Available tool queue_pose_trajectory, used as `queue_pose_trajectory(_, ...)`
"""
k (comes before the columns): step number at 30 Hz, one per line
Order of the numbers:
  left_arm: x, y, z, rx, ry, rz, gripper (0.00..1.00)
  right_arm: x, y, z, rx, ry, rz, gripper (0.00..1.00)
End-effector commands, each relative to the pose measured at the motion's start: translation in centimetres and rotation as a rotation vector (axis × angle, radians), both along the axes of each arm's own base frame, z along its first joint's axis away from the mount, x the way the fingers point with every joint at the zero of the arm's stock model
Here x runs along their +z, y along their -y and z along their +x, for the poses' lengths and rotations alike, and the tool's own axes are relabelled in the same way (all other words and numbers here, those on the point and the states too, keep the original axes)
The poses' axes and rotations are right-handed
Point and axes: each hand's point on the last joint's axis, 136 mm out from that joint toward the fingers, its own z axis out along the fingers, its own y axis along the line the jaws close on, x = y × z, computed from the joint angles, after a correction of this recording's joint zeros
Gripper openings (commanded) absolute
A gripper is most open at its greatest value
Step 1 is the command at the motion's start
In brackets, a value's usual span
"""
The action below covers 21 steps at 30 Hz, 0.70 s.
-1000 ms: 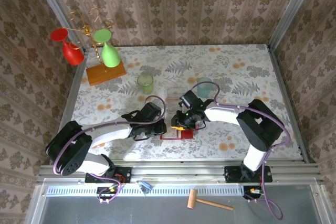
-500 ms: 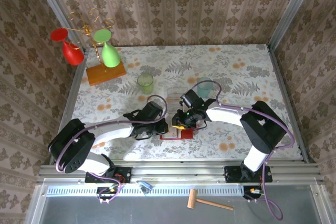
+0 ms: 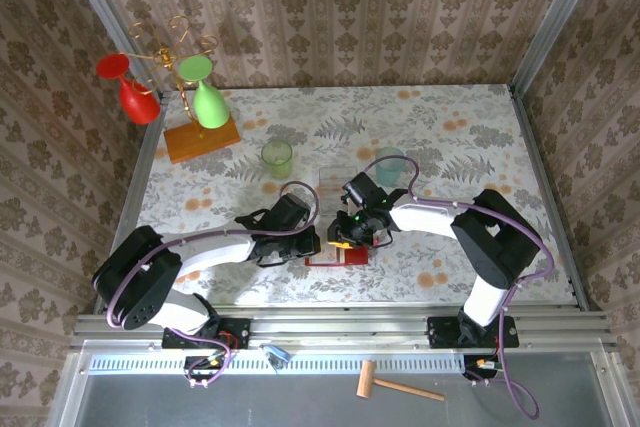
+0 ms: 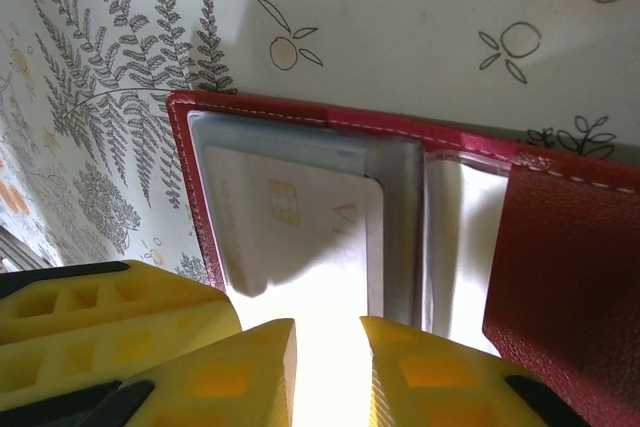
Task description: Take the credit cards out of the card holder
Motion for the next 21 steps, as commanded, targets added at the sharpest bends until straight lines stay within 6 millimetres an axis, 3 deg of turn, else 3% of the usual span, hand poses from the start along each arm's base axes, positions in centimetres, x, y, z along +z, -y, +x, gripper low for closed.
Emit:
queue_pose_trajectory(1, -0.4, -0.1, -0.2, -0.015, -0.008, 0.017, 0.11, -0.1, -0.3, -0.1, 0.013, -0.013, 0.016, 0.22)
queue_pose_trajectory(21, -0.7, -0.4, -0.4, -0.005, -0.015, 0.023, 0.11, -0.8, 1.1, -0.2, 0.008, -0.008, -0.069, 0.30)
